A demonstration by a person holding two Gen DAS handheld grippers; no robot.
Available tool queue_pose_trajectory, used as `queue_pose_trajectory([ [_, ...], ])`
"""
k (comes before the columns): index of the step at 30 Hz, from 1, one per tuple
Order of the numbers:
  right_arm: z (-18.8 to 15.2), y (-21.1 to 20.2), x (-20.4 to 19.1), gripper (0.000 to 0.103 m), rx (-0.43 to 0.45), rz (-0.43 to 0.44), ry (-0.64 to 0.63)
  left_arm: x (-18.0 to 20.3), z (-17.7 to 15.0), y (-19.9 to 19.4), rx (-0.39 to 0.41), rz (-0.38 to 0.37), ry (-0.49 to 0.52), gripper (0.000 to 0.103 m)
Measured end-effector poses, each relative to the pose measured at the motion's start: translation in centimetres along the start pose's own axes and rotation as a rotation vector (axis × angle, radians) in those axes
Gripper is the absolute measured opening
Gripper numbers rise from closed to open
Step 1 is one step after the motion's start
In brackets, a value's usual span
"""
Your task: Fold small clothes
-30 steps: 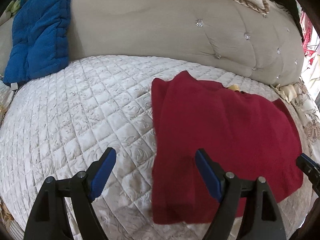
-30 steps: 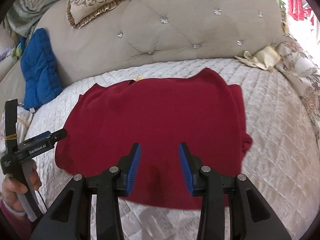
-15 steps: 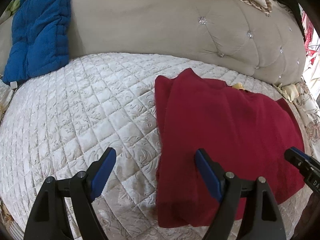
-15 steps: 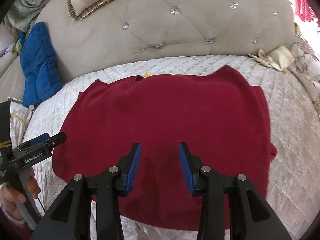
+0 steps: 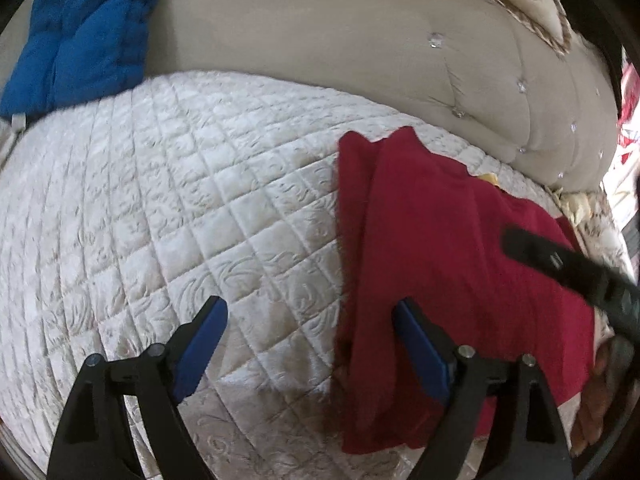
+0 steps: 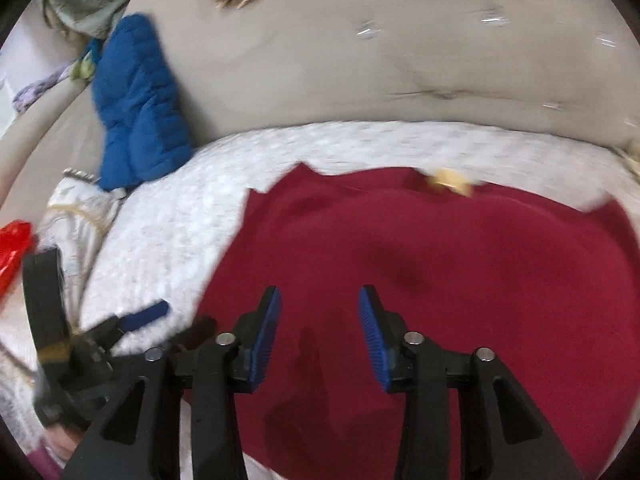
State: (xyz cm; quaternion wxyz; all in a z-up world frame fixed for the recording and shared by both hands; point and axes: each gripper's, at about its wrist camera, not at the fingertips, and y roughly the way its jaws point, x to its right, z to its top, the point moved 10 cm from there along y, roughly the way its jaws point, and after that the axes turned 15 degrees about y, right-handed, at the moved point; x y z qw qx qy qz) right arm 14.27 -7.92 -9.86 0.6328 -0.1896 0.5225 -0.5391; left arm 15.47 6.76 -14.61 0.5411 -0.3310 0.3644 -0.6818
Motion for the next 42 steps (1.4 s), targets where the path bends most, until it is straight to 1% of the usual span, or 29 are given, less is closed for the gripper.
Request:
queue_pose_trajectory([
  [1,0.5,1.0,-0.9,0.029,-0.022,0.006,-0.004,-0.2,-0.1,0.1,-0.004,-0.017,-0.018,0.090],
  [3,1.7,2.7,-2.4,0.031,-0.033,-0.004,-0.009,-0.2,-0.4,0.3,-0.012,-0.038,-0.038,0.090],
  [5,2.6,4.5,-4.2,0.035,-0.050,-0.010,-0.031,-0.3,-0.5,0.5,-0.017,-0.043,-0.044,0.092],
  [6,2.9,5.6,-5.0,0.039,-0.071,-0.017,-0.047,-0.3,-0.5,0.6,-0.018,-0.045,-0.045,0.093],
  [7,3.0,6.6,-5.5,0.040,-0.092,-0.027,-0.060,-0.2,-0.4,0.7,-0.020,-0.049,-0.046,0.093],
  [9,2.9,8.9,-6.4,0.040,-0.140,-0.063,-0.088,-0.3,-0.4,0.9,-0.026,-0.064,-0.056,0.093],
  [10,2.8,10.3,-6.6,0.040,-0.168,-0.099,-0.106,-0.3,-0.3,1.1,-0.030,-0.069,-0.063,0.094],
  [11,2.7,11.1,-6.8,0.041,-0.177,-0.122,-0.122,-0.4,-0.3,1.2,-0.034,-0.070,-0.067,0.095],
  [12,2.7,11.8,-6.9,0.047,-0.175,-0.140,-0.144,-0.4,-0.3,1.4,-0.037,-0.066,-0.071,0.096],
  [13,2.6,12.4,-7.2,0.050,-0.169,-0.155,-0.173,-0.5,-0.2,1.5,-0.039,-0.064,-0.073,0.097],
  [14,2.6,12.9,-7.5,0.052,-0.156,-0.172,-0.206,-0.5,-0.2,1.7,-0.042,-0.063,-0.078,0.097],
  [15,2.7,13.3,-7.6,0.052,-0.141,-0.190,-0.228,-0.4,-0.1,1.8,-0.044,-0.064,-0.086,0.097],
  [16,2.7,13.5,-7.7,0.050,-0.128,-0.210,-0.248,-0.4,0.0,1.9,-0.043,-0.060,-0.089,0.097],
  [17,3.0,13.4,-7.4,0.036,-0.110,-0.228,-0.261,-0.4,0.2,2.0,-0.042,-0.057,-0.088,0.097],
  [18,3.3,13.2,-7.0,0.017,-0.086,-0.258,-0.269,-0.2,0.3,2.1,-0.040,-0.055,-0.084,0.097],
  [19,3.5,12.9,-6.9,0.013,-0.076,-0.255,-0.266,0.0,0.4,2.2,-0.036,-0.060,-0.080,0.097],
  [20,3.6,12.2,-6.9,0.000,-0.079,-0.194,-0.233,0.2,0.6,2.2,-0.034,-0.072,-0.080,0.097],
  [22,4.3,10.3,-6.2,0.000,-0.068,-0.116,-0.159,1.4,0.9,2.3,-0.028,-0.120,-0.071,0.097],
  [24,5.0,7.9,-5.9,0.000,-0.046,-0.021,-0.092,3.0,1.3,2.3,-0.020,-0.165,-0.033,0.092],
  [25,5.4,6.7,-5.7,0.000,-0.036,0.020,-0.063,3.9,1.4,2.3,-0.022,-0.191,-0.008,0.080],
  [26,5.6,5.6,-5.4,0.000,-0.028,0.057,-0.042,4.8,1.4,2.3,-0.030,-0.219,0.017,0.059],
  [27,5.8,4.7,-5.1,0.000,-0.026,0.083,-0.026,5.7,1.5,2.2,-0.031,-0.250,0.035,0.048],
  [29,5.7,4.0,-4.3,0.000,-0.029,0.086,-0.015,6.5,1.7,1.7,-0.013,-0.276,0.049,0.031],
  [31,6.0,3.7,-3.7,0.000,-0.023,0.067,-0.017,6.9,2.0,1.3,0.006,-0.291,0.058,0.026],
  [32,6.1,3.6,-3.5,0.002,-0.026,0.067,-0.012,6.9,2.2,1.1,0.013,-0.296,0.060,0.025],
  [34,6.2,3.4,-3.7,0.013,-0.026,0.074,0.000,7.0,2.4,0.7,0.031,-0.294,0.074,0.024],
  [36,6.3,3.0,-4.1,0.033,-0.017,0.081,0.016,7.0,2.6,0.5,0.042,-0.286,0.087,0.023],
  [38,6.3,2.8,-4.5,0.043,-0.015,0.072,0.019,7.4,2.2,-0.3,0.048,-0.289,0.088,0.023],
  [42,5.4,4.4,-5.5,0.046,-0.066,0.011,-0.040,7.5,2.3,-0.5,0.052,-0.284,0.098,0.023],
])
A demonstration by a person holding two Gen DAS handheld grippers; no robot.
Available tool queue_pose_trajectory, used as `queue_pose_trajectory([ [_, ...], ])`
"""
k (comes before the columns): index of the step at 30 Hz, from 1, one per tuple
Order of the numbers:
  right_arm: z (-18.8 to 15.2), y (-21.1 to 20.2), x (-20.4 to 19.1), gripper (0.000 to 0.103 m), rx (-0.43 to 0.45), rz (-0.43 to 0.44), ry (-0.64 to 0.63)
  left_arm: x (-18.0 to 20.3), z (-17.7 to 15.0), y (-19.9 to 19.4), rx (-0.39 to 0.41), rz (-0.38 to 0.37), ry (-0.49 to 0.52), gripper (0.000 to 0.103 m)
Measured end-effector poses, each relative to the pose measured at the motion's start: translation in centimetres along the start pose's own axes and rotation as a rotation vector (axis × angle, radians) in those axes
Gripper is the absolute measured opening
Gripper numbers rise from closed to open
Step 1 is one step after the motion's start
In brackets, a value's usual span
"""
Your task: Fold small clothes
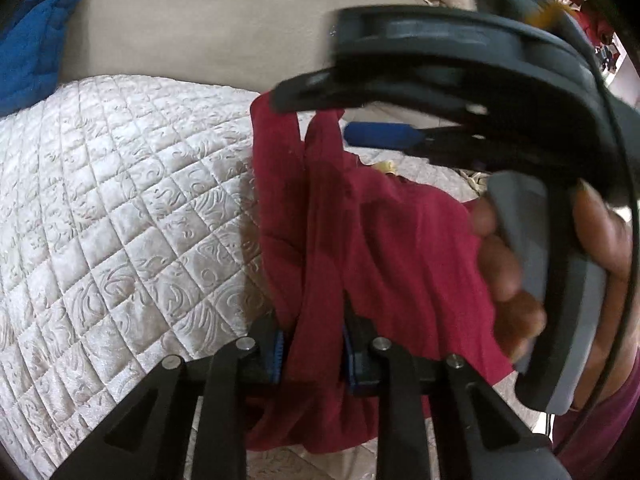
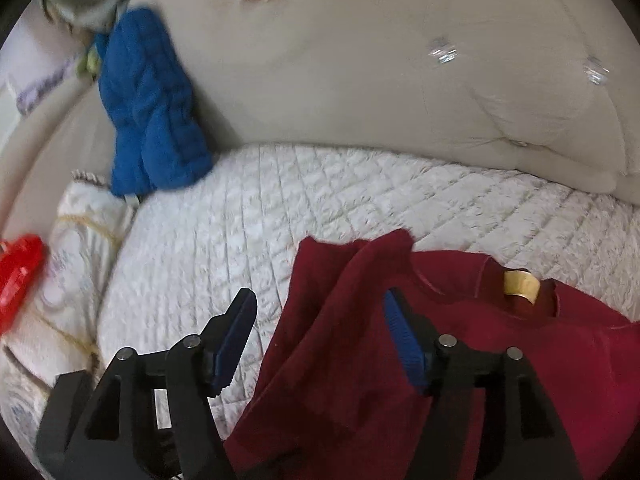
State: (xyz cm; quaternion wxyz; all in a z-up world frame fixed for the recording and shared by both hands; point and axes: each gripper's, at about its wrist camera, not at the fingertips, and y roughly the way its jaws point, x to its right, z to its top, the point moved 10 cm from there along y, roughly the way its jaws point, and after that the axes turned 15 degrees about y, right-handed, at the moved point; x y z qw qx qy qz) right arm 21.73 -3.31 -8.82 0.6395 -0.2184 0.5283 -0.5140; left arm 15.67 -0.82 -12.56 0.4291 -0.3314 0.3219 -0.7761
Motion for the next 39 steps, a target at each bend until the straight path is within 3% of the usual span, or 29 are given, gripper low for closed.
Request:
queue_pose_trajectory([
  [5,-1.5,4.1,-0.1,0.044,-0.122,-0.080,-0.043,0.2,-0.1,-0.3,0.002,0.004,0.005,0.023],
  [6,-1.9,4.6,0.5,0.026,-0.135,-0.106,-0.052,0.2,-0.1,-0.3,0.002,0.008,0.008,0.023],
  [8,-2.2,4.2,1.1,0.002,-0.102,-0.113,-0.065,0.5,0.2,-0.7,0.008,0.004,0.022,0.022],
  [9,-2.1,3.5,1.2,0.000,-0.067,-0.102,-0.066,1.1,0.4,-1.1,0.018,-0.013,0.033,0.022],
  [12,-1.6,-0.8,1.7,0.000,0.051,-0.063,-0.078,3.9,1.2,-2.5,0.049,-0.036,0.082,0.022],
  [18,0.4,-9.8,5.1,0.000,0.131,-0.002,-0.034,13.3,4.0,-4.4,0.094,-0.066,0.251,0.022],
  [23,0.8,-15.8,12.7,0.000,0.208,-0.033,0.053,21.0,5.2,-2.0,0.078,-0.119,0.329,0.023],
  [27,-0.2,-17.0,18.9,0.000,0.222,-0.063,0.131,25.1,4.4,1.8,0.036,-0.142,0.366,0.024],
  [30,-1.4,-15.7,23.4,0.000,0.203,-0.083,0.215,26.4,3.2,3.7,-0.012,-0.175,0.383,0.033],
  [34,-2.5,-12.9,26.8,0.000,0.179,-0.117,0.275,25.1,2.6,2.0,-0.032,-0.215,0.389,0.056],
  [37,-2.6,-13.3,27.4,0.001,0.201,-0.077,0.343,23.2,2.8,-1.5,0.033,-0.173,0.408,0.074],
  [39,-3.0,-14.5,26.9,0.016,0.217,-0.051,0.365,20.7,2.6,-2.9,0.059,-0.102,0.420,0.076],
])
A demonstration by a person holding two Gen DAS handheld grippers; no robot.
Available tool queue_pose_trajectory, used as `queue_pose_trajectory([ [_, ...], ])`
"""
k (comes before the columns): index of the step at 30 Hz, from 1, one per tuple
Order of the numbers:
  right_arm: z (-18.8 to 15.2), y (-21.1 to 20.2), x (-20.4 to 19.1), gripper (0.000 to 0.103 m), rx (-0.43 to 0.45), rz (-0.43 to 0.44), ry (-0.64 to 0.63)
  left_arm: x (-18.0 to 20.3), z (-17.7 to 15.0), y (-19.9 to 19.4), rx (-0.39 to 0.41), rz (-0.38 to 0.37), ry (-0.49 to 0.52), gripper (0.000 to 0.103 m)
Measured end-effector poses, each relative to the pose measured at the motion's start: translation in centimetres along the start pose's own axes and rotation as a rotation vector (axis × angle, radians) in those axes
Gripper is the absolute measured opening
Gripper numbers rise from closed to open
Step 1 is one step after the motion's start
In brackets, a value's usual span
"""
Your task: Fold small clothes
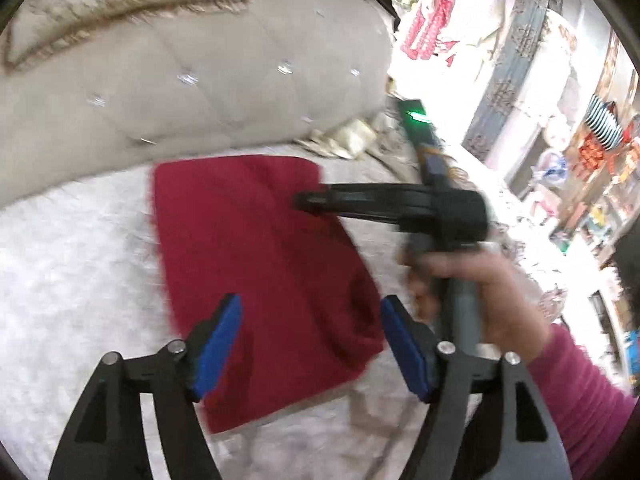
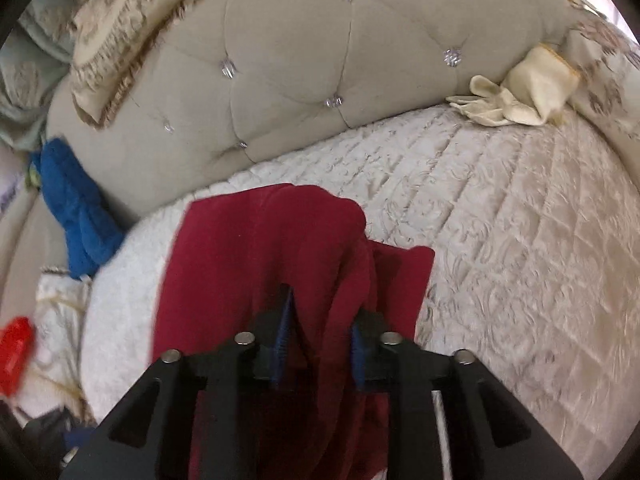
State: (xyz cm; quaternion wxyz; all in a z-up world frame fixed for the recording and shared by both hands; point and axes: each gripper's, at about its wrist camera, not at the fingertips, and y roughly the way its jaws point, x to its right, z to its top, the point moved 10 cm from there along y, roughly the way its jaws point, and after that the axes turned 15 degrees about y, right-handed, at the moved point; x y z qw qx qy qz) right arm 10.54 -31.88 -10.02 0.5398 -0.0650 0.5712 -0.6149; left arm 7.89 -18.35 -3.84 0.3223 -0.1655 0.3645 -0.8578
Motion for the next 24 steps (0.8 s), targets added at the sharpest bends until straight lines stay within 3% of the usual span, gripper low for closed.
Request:
queue_pose_trajectory([
  [2,-1.1,-2.0,0.0,0.031,0.019,-0.009,0.021,-1.8,-0.7,-0.9,-0.008,0.097,0.013,0.076],
  [5,-3.3,-4.6,-1.0,0.036,0.039,0.026,0.011,-4.3,-3.3,-0.4,-0.044,0.186,-0.008,0.076],
  [10,-7.7,-5.6,-2.8,0.037,0.003,0.025,-0.061,-5.4,-6.5,1.5,-0.085,0.181,-0.074,0.075],
  [11,-8.2,-5.2,-3.0,0.029,-0.006,0.007,-0.089,-5.3,-6.8,2.0,-0.093,0.189,-0.060,0.075],
  [12,-8.5,-4.9,-3.1,0.003,-0.001,-0.029,-0.128,-5.0,-7.0,2.3,-0.096,0.194,-0.047,0.075],
  [13,-8.6,-4.8,-2.9,0.002,0.027,-0.105,-0.187,-4.3,-7.2,2.2,-0.101,0.195,-0.039,0.075],
  [15,-8.6,-5.1,-1.9,0.000,0.048,-0.148,-0.200,-3.8,-7.6,2.6,-0.113,0.187,-0.031,0.075],
  [19,-9.1,-4.5,0.8,0.000,-0.019,-0.120,-0.115,-3.3,-7.5,4.1,-0.130,0.190,-0.017,0.075],
  [22,-6.9,-6.2,-0.2,0.015,0.034,-0.001,-0.037,-3.1,-7.5,4.3,-0.122,0.191,-0.004,0.076],
  [24,-4.5,-6.5,-0.7,0.033,0.094,0.013,0.001,-2.9,-7.7,4.6,-0.128,0.176,-0.006,0.076],
])
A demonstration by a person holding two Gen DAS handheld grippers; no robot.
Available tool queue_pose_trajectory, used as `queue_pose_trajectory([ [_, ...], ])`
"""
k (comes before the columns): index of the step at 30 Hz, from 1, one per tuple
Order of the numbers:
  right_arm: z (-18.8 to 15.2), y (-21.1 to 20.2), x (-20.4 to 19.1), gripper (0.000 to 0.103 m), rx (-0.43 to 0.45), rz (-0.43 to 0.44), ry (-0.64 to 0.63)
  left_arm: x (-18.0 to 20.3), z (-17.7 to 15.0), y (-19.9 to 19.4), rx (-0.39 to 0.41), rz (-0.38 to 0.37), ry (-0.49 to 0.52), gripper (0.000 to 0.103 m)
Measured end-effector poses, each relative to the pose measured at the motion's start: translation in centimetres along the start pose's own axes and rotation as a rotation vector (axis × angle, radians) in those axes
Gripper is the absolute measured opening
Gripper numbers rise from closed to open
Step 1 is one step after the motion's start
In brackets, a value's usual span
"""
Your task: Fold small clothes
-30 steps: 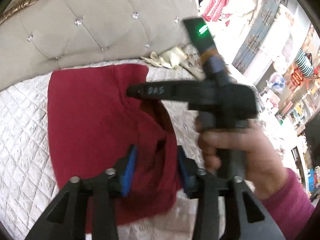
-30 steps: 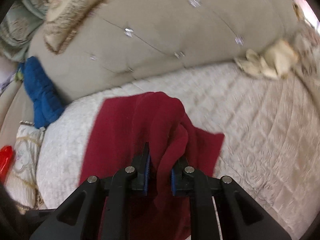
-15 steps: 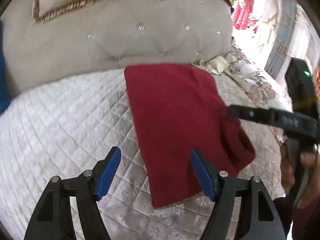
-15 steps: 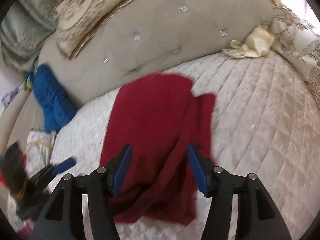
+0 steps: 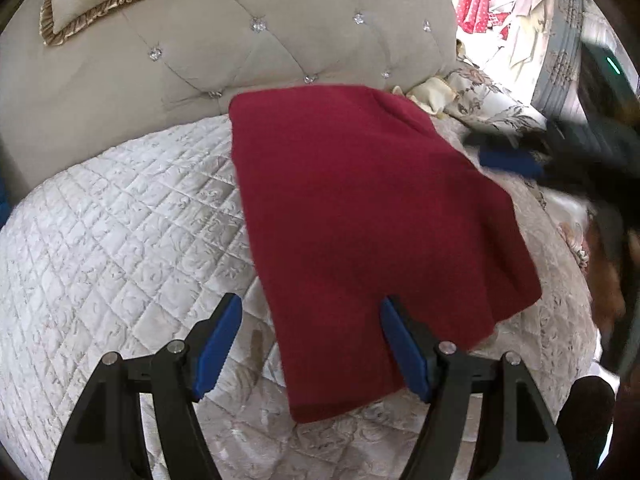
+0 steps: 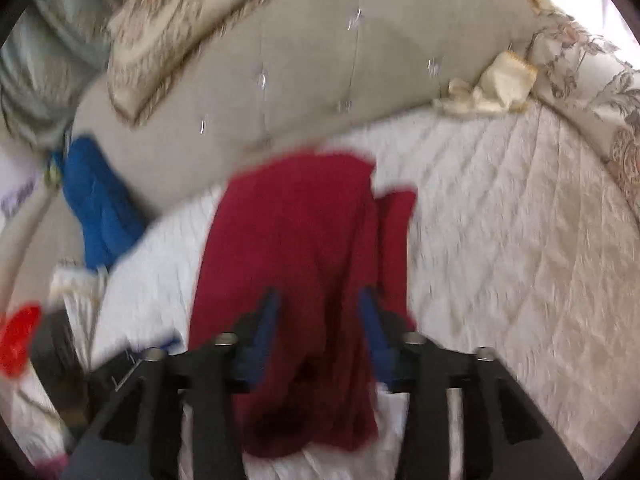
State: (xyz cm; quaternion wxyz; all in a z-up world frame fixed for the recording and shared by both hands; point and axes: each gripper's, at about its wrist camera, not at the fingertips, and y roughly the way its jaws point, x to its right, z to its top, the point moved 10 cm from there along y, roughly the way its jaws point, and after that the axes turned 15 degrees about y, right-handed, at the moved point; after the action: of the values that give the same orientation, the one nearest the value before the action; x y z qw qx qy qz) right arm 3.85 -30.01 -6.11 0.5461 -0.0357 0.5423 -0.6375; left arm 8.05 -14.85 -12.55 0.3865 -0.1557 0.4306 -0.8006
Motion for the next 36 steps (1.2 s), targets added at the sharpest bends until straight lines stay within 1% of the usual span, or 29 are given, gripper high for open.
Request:
queue_pose_trajectory([
  [1,1.3,0.6,-0.1,0.034,0.033,-0.034,0.006,0.1,-0.1,0.1,-0.001,-0.003,0.000,0.076],
  [2,2.6,1.6,-0.3,0.034,0.048,-0.061,0.006,0.2,-0.1,0.2,-0.001,-0.005,0.000,0.076],
  [4,4.4,4.0,-0.3,0.033,0.036,-0.074,0.025,0.4,-0.1,0.5,-0.005,-0.009,0.006,0.076],
  [5,4.9,5.5,-0.2,0.010,0.009,-0.088,0.029,0.6,-0.1,0.7,-0.006,-0.011,0.010,0.076],
  [6,5.1,6.2,-0.1,0.000,0.002,-0.106,0.019,0.7,-0.1,0.7,-0.005,-0.014,0.017,0.076],
  [7,5.8,6.6,0.0,0.000,0.016,-0.125,0.000,0.9,0.0,0.8,-0.005,-0.018,0.022,0.076],
  [9,6.6,6.2,-0.3,0.000,0.069,-0.121,-0.055,1.2,0.2,1.0,-0.001,-0.024,0.036,0.076],
  [10,6.8,6.4,0.0,0.000,0.087,-0.146,-0.081,1.3,0.3,1.1,0.001,-0.031,0.037,0.076],
  [12,6.4,8.6,2.1,0.000,0.045,-0.228,-0.067,1.5,0.7,1.3,0.009,-0.049,0.028,0.076],
  [13,6.2,9.5,3.0,0.000,0.028,-0.234,-0.050,1.6,0.8,1.4,0.012,-0.050,0.025,0.076],
  [14,6.3,9.3,3.1,0.000,0.043,-0.205,-0.048,1.6,0.8,1.6,0.004,-0.047,0.026,0.077],
  [16,6.4,8.2,2.7,0.000,0.049,-0.177,-0.038,1.6,0.5,2.0,-0.015,-0.045,0.019,0.076],
  [18,5.9,5.8,2.0,0.000,0.057,-0.147,-0.018,1.4,0.3,2.1,-0.021,-0.040,0.009,0.076],
  [19,5.7,4.8,1.8,0.001,0.059,-0.147,-0.021,1.4,0.4,2.1,-0.019,-0.037,0.006,0.076],
  [22,3.4,1.6,0.0,0.003,0.042,-0.123,-0.093,1.4,0.6,1.7,-0.006,-0.020,0.011,0.076],
  [25,-0.3,-0.5,-1.7,0.003,0.019,-0.114,-0.178,1.4,0.6,1.5,-0.003,-0.005,0.010,0.076],
  [28,-3.1,-0.6,-2.4,0.003,-0.022,-0.101,-0.219,1.4,0.5,1.3,0.002,0.010,0.013,0.076],
  [29,-3.7,-0.4,-2.2,0.003,-0.027,-0.117,-0.234,1.4,0.5,1.2,0.003,0.012,0.015,0.076],
  [31,-4.4,0.1,-1.0,0.003,-0.006,-0.205,-0.276,1.3,0.4,1.1,0.005,0.021,0.020,0.076],
  [32,-4.4,0.5,0.2,0.006,0.009,-0.268,-0.288,1.2,0.4,1.1,0.005,0.024,0.020,0.076],
  [33,-4.6,1.2,1.5,0.013,0.005,-0.303,-0.267,1.1,0.4,1.2,0.003,0.026,0.017,0.076],
  [34,-4.8,1.8,2.4,0.014,-0.006,-0.306,-0.232,0.9,0.5,1.2,0.001,0.028,0.014,0.076],
  [36,-4.9,1.8,2.9,0.014,-0.007,-0.257,-0.170,0.6,0.4,1.2,-0.005,0.024,0.001,0.076],
])
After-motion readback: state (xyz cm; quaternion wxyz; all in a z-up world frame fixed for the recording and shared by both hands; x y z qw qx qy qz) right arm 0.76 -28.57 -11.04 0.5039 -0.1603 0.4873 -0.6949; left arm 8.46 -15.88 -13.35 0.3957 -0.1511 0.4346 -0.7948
